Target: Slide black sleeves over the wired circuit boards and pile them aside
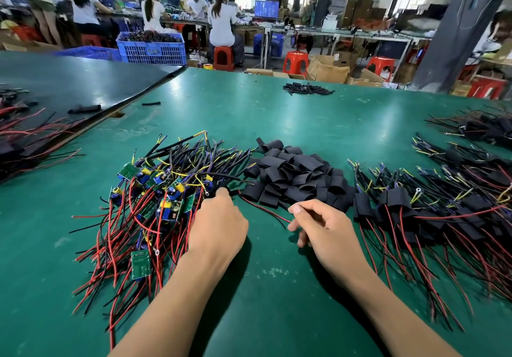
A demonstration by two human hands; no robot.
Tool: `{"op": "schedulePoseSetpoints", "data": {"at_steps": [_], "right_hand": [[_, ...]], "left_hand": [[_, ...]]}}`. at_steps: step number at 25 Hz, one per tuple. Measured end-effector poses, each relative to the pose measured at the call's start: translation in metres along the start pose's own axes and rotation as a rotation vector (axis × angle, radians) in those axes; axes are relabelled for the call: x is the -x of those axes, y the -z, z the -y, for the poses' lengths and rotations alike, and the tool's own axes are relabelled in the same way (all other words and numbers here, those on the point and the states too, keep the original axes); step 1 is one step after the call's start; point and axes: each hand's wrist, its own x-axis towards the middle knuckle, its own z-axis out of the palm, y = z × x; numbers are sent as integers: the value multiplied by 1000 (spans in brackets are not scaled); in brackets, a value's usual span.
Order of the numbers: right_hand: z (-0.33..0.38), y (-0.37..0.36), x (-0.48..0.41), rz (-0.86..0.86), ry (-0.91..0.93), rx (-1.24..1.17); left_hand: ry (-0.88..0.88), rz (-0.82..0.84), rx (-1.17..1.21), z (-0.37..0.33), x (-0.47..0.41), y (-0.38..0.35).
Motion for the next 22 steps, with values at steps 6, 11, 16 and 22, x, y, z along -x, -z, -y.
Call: {"op": "schedulePoseSetpoints", "data": {"at_steps": [6,11,16,22], "right_hand": [[-1,1,1,2,11,14],[-1,1,2,-4,17,23],[0,2,3,5,19,23],[1,2,3,7,23,28]], "left_hand": [[-150,-67,-86,-7,16,-8],[-183,-85,105,-5,14,-16],[18,69,777,1,0,-5],[11,262,1206,-2,-4,-2]]}}
